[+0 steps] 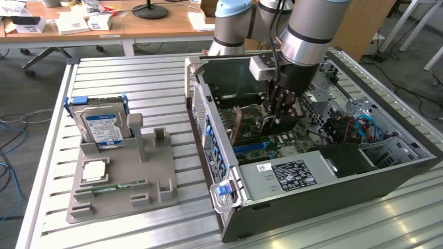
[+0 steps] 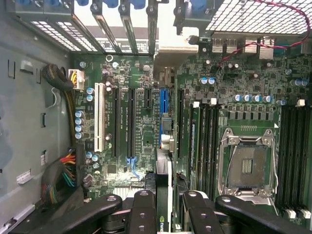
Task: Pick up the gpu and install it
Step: 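Insert the gpu into the slot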
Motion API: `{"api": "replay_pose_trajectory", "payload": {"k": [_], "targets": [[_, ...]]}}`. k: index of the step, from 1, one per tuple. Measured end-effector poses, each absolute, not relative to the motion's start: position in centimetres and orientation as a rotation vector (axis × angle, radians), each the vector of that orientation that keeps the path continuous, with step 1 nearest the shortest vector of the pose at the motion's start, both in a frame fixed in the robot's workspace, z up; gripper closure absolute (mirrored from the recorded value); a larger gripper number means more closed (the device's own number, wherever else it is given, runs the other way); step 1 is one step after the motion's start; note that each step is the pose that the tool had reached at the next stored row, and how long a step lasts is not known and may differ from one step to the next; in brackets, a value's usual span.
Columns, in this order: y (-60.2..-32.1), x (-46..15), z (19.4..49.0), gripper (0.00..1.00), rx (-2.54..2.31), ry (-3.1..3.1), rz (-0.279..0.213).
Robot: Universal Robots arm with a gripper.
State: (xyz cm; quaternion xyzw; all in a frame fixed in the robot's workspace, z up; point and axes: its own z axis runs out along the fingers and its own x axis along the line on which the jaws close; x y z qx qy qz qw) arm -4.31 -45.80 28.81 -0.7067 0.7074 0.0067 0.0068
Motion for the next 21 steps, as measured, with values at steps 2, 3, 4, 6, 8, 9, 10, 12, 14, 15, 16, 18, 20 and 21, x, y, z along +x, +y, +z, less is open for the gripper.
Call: {"api": "replay_pose_trajectory", "payload": {"k": [2, 3, 4, 6, 8, 9, 10, 12, 14, 15, 16, 18, 20, 21], "targets": [[-45.8, -4.4, 28.8, 0.74, -2.211, 2.213, 0.021], [-45.8, -4.4, 28.8, 0.74, -2.211, 2.213, 0.021], [-45.8, -4.4, 28.7, 0.74, -2.211, 2.212, 0.021], [-45.8, -4.4, 28.6, 0.74, -2.211, 2.212, 0.021], [-45.8, -4.4, 28.3, 0.74, -2.211, 2.213, 0.021], [-45.8, -4.4, 28.1, 0.74, -2.211, 2.213, 0.021], [-45.8, -4.4, 28.0, 0.74, -2.211, 2.213, 0.021], [-45.8, -4.4, 27.7, 0.74, -2.211, 2.213, 0.021], [-45.8, -4.4, 27.7, 0.74, -2.211, 2.213, 0.021], [-45.8, -4.5, 27.7, 0.74, -2.211, 2.213, 0.021], [-45.8, -4.6, 27.7, 0.74, -2.211, 2.213, 0.021], [-45.8, -4.7, 27.7, 0.74, -2.211, 2.212, 0.021], [-45.8, -4.9, 27.7, 0.74, -2.211, 2.212, 0.021], [-45.8, -5.0, 27.7, 0.74, -2.211, 2.212, 0.021]]}}
